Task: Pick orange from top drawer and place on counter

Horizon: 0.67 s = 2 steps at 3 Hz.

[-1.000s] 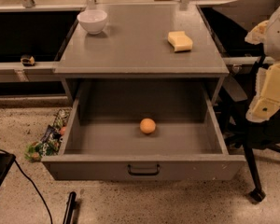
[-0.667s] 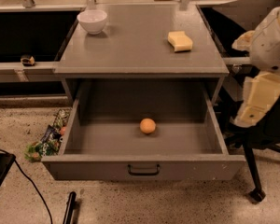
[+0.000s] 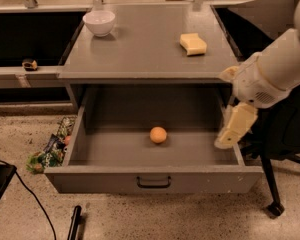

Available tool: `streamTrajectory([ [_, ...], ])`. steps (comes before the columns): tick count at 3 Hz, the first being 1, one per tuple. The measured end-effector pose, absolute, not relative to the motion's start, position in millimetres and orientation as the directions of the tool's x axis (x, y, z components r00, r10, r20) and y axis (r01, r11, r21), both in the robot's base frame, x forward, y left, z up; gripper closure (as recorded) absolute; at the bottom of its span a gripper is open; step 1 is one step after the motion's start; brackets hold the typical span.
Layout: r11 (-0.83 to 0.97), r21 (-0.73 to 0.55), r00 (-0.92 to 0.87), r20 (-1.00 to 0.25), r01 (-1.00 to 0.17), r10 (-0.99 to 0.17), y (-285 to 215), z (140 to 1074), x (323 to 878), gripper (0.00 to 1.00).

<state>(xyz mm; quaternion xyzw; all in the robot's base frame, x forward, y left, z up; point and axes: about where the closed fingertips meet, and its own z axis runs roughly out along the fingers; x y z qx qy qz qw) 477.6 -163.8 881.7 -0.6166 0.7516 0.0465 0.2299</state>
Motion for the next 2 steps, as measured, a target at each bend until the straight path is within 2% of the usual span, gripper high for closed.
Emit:
streamTrajectory([
  [1, 0.248, -0.139, -0.146, -0.506, -0.959, -0.850, -137.6, 847.4, 490.1, 0.00],
  [2, 0.248, -0.139, -0.146, -0.506, -0.959, -0.850, -137.6, 847.3, 490.1, 0.00],
])
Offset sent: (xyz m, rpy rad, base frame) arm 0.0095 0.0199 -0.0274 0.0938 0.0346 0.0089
